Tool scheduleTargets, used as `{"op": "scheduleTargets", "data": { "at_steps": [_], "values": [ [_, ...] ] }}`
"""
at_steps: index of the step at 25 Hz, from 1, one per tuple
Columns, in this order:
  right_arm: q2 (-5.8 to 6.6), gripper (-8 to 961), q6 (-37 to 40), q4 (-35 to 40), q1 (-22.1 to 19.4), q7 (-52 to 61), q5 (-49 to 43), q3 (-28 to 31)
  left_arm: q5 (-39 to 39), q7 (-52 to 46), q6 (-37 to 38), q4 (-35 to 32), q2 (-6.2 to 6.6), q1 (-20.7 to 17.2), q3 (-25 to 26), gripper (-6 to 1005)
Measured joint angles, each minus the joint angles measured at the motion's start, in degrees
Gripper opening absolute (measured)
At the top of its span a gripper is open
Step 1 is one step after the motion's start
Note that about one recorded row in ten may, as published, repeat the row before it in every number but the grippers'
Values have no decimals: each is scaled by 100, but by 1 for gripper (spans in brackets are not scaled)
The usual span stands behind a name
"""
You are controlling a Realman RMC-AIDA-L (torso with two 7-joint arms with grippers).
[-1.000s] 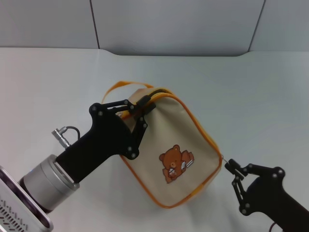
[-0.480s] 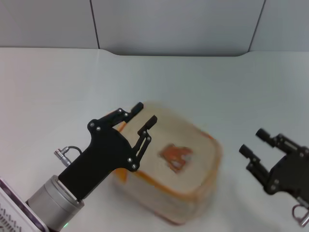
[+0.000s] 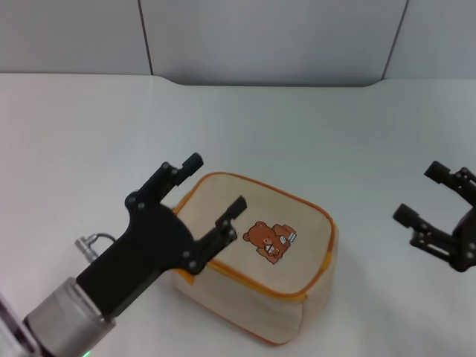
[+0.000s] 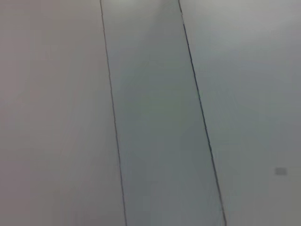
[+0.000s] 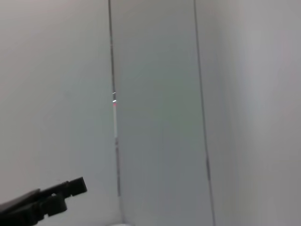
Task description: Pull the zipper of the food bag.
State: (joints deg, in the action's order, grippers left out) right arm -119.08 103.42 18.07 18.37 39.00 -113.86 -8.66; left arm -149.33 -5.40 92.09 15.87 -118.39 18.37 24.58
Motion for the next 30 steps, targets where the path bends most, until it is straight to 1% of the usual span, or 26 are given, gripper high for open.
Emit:
{"op": "scheduleTargets", "data": {
  "at_steps": [1,2,3,4,5,7,8,9,12,13,14,17,18,23,30],
  "values": [
    [15,760,73,175,18,249,-1,-74,0,0,0,0,0,0,0,580],
    [37,801,141,328,46,462,-1,-154,-82,-183,88,-151,0,20,0,619],
    [114,842,259,521,110,838,-2,-346,-229,-500,225,-415,2,70,0,658],
    [114,842,259,521,110,838,-2,-346,-229,-500,225,-415,2,70,0,736],
    [162,843,320,578,146,985,-1,-466,-346,-692,310,-583,11,123,0,815],
    [232,844,395,614,208,1130,-1,-696,-571,-1058,470,-905,33,238,0,815],
    [305,844,428,647,291,1216,-2,-1056,-790,-1420,630,-1232,43,376,-13,815],
    [305,844,428,647,291,1216,-2,-1056,-790,-1420,630,-1232,43,376,-13,815],
    [385,845,441,697,427,1313,-6,-1759,-1176,-1899,909,-1765,44,602,-91,815],
    [403,845,443,706,505,1330,-6,-2107,-1312,-2089,1108,-2065,43,692,-205,815],
    [403,845,443,706,505,1330,-6,-2107,-1312,-2089,1108,-2065,43,692,-205,815],
    [406,846,446,715,599,1336,-6,-2506,-1336,-2205,1235,-2224,46,726,-347,815],
    [390,846,445,720,642,1338,-6,-2668,-1335,-2278,1247,-2248,77,735,-411,815],
    [363,844,410,727,669,1346,-6,-2762,-1316,-2303,1270,-2292,103,699,-418,815],
    [366,845,442,733,666,1468,-1,-2730,-1303,-2301,1279,-2308,90,679,-414,815]
  ]
}}
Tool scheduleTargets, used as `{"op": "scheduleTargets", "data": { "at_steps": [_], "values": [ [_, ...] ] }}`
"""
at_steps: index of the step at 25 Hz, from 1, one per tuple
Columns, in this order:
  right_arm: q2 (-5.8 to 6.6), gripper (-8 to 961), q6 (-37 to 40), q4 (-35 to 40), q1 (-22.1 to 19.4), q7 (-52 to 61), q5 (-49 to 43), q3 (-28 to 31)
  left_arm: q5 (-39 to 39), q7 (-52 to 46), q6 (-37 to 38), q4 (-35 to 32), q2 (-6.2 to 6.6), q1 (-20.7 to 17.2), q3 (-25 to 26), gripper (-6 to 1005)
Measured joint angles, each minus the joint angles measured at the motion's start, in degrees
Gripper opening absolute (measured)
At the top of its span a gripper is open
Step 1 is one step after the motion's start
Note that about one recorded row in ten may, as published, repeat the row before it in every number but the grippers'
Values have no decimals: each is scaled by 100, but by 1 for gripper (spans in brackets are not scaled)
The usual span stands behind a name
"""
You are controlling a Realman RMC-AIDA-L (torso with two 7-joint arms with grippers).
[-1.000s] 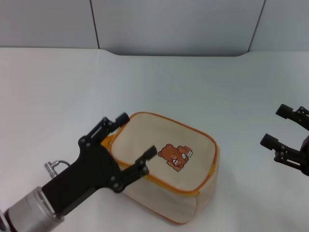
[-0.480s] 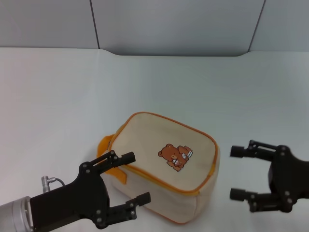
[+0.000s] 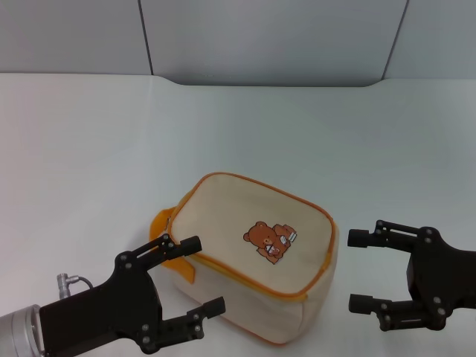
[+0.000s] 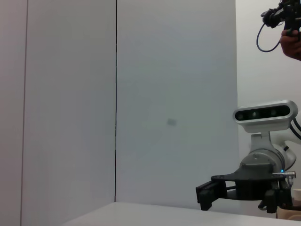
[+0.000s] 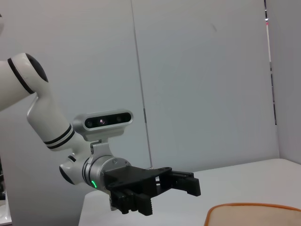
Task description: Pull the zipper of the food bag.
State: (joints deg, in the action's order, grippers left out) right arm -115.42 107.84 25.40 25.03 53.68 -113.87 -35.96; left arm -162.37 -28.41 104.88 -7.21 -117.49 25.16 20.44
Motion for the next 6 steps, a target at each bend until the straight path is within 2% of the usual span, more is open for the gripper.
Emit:
{"op": "scheduleTargets", "data": {
  "at_steps": [6],
  "values": [
    [-1,846,0,1,-15,0,0,0,3,-11,4,-3,-5,13,16,815]
  ]
}}
